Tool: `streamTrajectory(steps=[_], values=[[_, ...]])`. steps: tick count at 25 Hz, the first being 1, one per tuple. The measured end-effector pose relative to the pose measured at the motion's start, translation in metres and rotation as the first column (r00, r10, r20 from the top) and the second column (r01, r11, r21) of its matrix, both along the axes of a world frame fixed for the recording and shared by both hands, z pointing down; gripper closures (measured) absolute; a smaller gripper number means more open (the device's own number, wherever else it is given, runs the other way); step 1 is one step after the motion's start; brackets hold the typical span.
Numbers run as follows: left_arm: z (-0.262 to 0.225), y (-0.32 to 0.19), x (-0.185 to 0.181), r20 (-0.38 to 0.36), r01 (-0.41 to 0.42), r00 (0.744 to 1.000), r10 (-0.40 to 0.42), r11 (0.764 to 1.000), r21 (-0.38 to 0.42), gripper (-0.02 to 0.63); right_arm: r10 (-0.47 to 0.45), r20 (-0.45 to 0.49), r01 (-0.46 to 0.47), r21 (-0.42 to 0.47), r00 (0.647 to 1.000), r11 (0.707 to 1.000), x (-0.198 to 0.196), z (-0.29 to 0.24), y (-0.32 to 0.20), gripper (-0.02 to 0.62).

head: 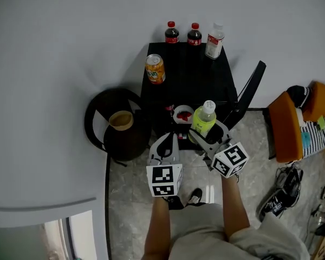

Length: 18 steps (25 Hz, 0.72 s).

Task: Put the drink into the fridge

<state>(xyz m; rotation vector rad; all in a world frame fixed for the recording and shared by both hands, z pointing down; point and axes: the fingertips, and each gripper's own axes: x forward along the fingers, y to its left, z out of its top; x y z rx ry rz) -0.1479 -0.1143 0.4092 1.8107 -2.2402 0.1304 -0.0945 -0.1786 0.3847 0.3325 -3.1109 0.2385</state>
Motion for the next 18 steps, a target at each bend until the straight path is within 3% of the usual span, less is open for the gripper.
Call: streamTrajectory(steps=[9,18], values=[[0.081,0.011,-0.004,-0.039,0.013,0.999,-0.015,0.999,-0.050,0.597,0.061,-0.086,-0.068,-0.083,0.994,0.994,-0.009,0.143,-0.005,0.314],[0.181,-0.019,-0.018,-0.057,-0.015,0.998,0.013,0.999,-0.033,0.597,0.146,-0.089,-0.151,-0.043,0.985,0.988,-0.067,0.243,-0.084,0.316]])
